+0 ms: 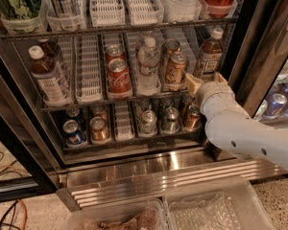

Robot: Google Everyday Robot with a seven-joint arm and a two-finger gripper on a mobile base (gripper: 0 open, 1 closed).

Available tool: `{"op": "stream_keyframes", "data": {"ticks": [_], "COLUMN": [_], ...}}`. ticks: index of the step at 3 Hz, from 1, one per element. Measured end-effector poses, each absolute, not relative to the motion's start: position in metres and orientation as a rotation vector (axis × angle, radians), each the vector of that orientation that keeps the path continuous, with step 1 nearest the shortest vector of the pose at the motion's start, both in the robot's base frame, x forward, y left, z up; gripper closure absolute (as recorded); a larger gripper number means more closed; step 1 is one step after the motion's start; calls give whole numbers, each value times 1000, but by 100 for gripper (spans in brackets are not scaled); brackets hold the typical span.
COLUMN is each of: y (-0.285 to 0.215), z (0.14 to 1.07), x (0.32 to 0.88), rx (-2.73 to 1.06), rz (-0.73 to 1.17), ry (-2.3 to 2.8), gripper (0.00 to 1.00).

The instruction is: Pick blue plastic bottle from bottom shelf of fridge

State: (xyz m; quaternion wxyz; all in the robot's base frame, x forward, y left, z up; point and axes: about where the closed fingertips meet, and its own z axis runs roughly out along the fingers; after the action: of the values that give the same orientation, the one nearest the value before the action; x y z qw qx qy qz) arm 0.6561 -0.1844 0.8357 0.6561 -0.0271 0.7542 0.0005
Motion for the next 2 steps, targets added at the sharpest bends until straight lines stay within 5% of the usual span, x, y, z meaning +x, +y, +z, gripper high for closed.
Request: {"op": "stream_keyframes", "data": {"ticks": [2], "y": [-204], "z": [839], "x": [674], "rx": [-36], "rz": [-53], "ry": [1703], "gripper": [36]}}
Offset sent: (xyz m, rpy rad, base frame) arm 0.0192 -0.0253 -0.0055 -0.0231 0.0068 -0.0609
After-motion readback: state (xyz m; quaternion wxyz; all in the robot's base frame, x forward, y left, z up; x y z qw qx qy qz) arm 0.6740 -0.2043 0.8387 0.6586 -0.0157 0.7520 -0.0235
